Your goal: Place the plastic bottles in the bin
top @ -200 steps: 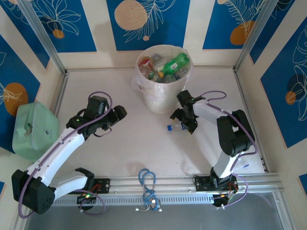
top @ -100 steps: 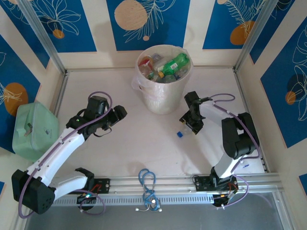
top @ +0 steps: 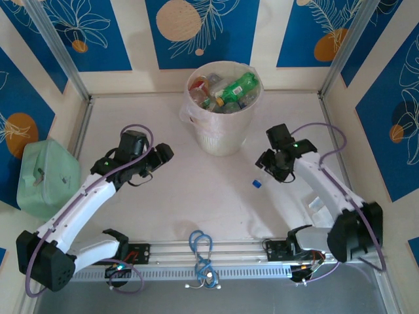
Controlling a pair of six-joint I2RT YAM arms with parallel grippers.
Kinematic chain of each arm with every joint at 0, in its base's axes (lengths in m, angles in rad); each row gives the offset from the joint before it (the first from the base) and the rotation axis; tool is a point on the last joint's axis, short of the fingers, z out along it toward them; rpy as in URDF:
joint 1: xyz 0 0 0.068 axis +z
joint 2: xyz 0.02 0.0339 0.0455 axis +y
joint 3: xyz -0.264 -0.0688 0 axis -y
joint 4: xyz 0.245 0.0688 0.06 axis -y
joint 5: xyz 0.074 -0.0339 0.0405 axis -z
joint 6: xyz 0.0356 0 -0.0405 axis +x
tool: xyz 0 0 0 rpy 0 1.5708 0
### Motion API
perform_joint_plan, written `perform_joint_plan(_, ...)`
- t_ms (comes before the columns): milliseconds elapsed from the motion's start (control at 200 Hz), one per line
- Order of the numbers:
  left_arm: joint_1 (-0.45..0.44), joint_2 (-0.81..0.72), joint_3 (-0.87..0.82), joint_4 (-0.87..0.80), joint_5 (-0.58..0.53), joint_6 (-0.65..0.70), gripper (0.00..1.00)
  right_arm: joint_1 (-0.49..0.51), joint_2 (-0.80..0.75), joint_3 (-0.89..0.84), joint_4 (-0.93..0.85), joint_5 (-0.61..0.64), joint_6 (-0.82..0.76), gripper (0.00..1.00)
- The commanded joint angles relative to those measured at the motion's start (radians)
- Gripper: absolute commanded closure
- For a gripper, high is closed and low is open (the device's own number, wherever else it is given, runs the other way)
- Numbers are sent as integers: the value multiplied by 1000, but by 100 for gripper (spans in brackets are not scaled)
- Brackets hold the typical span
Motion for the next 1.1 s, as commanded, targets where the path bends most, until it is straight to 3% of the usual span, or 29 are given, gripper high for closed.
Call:
perform_joint_plan(0,2,7,43,10,3,5,19,21,-101,152,-95,-2,-111,43)
perform_joint_plan(120,2,17,56,12,7,7,19,32,-68,407,-117,-53,-213,43)
perform_joint_plan(235,2,18,65,12,8,4,20,33,76,669,-106,-157,-299,43)
perform_joint_plan(470,2,-11,66,-26,-15,10,19,30,399,1129,-64,-250,-271,43)
perform_joint_plan(715,3,-5,68,-34,-22,12,19,35,781,1610,-220,-392,-292,44)
perform_joint_plan(905,4,14,75,-27,-17,16,19,35,865,1641,-236,-435,-304,42)
perform_joint_plan(1015,3,19,75,-25,-17,16,19,46,856,1590,-225,-430,-320,22)
perform_joint_plan(1095,4,21,75,-24,-15,14,19,50,845,1575,-225,-409,-331,18)
